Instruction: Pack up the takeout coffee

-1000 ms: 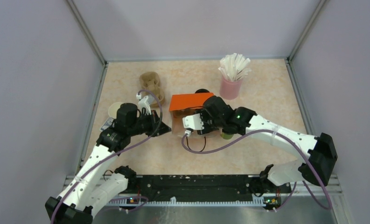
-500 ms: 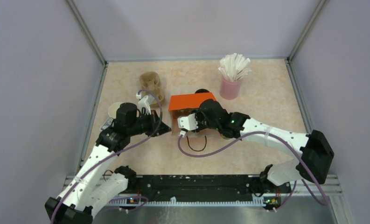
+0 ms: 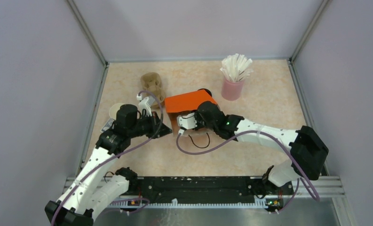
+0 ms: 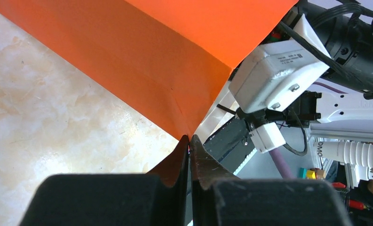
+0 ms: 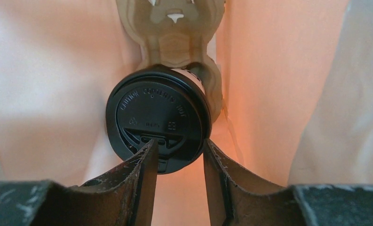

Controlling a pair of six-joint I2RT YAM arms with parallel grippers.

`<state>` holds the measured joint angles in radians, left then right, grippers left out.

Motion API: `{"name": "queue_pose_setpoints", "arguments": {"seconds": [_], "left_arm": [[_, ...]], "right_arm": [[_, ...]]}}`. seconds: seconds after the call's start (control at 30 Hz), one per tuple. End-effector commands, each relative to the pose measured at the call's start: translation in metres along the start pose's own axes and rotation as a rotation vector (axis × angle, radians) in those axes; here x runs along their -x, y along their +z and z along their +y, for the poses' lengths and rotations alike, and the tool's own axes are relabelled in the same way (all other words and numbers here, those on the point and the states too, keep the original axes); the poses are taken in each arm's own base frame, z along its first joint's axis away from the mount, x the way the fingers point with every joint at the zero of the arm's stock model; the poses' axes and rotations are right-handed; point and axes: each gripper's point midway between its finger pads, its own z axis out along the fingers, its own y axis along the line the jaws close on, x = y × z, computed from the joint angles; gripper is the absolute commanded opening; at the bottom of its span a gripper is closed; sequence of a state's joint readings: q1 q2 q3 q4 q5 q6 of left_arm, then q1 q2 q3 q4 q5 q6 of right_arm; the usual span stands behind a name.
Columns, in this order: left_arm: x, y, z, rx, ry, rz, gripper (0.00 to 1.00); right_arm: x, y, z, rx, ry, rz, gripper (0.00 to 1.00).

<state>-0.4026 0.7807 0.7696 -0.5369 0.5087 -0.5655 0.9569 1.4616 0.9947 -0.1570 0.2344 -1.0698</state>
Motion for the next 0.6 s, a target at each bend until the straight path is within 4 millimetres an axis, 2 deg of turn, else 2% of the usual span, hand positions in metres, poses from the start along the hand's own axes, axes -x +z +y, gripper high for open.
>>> {"name": "queue_pose_setpoints", "arguments": {"seconds": [0.0, 0.23, 0.57], "left_arm": [[0.007, -0.005, -0.011, -0.034, 0.040, -0.026, 0.06], [0.004, -0.005, -0.009, -0.031, 0.039, -0.013, 0.05], [0.001, -0.009, -0.008, -0.019, 0.035, -0.012, 0.04]], "right_arm": [[-0.007, 0.005, -0.015, -0.077, 0.056, 0.029, 0.39], [-0.001, 0.008, -0.033, -0.152, 0.104, -0.007, 0.40], [-0.019, 0.027, -0.021, -0.154, 0.110, 0.065, 0.40]]}}
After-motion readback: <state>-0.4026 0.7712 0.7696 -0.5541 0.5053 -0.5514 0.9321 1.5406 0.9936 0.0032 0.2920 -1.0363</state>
